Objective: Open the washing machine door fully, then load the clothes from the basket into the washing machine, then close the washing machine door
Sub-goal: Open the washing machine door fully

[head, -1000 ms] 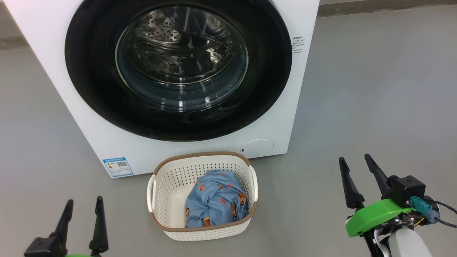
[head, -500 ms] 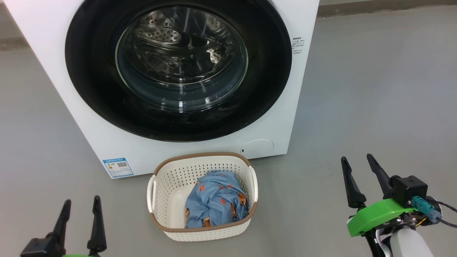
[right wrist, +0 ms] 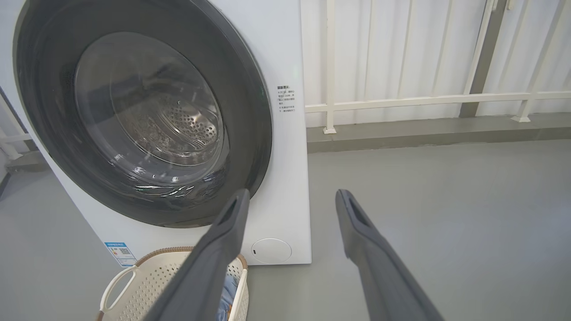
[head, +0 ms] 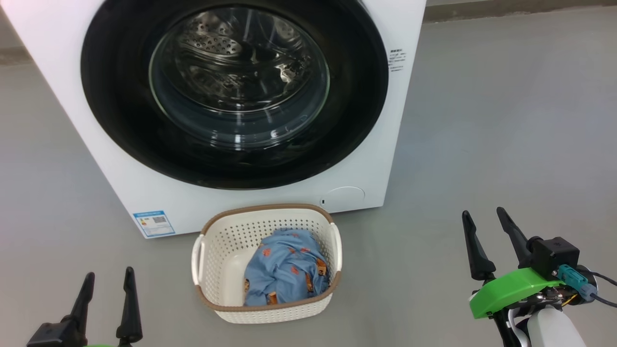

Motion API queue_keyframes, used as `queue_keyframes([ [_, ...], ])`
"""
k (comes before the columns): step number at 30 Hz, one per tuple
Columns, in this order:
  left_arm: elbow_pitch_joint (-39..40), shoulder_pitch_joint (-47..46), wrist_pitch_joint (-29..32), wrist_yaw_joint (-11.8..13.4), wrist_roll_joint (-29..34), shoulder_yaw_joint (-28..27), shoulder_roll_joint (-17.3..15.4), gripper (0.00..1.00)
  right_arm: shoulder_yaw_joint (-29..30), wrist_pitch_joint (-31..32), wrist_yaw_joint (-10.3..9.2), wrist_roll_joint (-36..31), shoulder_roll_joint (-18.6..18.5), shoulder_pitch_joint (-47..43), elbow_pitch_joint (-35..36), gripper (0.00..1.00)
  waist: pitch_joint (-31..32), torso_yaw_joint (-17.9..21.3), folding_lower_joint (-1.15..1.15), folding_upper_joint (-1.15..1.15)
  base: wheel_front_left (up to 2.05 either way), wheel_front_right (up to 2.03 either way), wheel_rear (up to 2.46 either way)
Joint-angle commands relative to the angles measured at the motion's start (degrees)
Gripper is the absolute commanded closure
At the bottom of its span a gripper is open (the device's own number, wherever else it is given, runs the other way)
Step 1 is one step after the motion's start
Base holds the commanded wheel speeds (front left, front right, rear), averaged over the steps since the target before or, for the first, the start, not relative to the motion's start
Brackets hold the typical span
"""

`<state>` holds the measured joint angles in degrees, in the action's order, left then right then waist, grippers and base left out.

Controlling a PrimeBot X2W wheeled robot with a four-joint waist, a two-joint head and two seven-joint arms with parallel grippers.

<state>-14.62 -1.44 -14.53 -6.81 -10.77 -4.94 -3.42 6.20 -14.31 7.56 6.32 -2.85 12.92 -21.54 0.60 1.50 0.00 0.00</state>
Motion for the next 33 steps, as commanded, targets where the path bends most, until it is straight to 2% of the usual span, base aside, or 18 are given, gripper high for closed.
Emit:
queue_keyframes([
  [1, 1.0, -2.3, -0.5, -0.1, -0.4, -1.8, -0.9, 0.0, -1.3, -0.7, -0.08, 0.2, 0.0, 1.7, 1.6, 0.0, -0.1, 0.0, 0.0, 0.0, 0.9, 0.9, -1.8],
  [17, 2.0, -2.9, -0.5, -0.5, -1.1, -2.2, -1.1, 0.0, -0.3, -0.7, -0.08, 0.3, 0.0, 1.5, 2.4, 0.0, -0.8, -0.4, 0.0, 0.0, 1.03, 1.03, -2.07],
  [33, 3.4, -1.9, -0.5, -0.6, 0.4, -2.3, -0.8, 0.0, -0.3, -0.7, -0.08, 0.0, 0.0, 1.1, 2.5, 0.0, -0.6, -0.5, 0.0, 0.0, 0.15, 0.15, -0.3],
])
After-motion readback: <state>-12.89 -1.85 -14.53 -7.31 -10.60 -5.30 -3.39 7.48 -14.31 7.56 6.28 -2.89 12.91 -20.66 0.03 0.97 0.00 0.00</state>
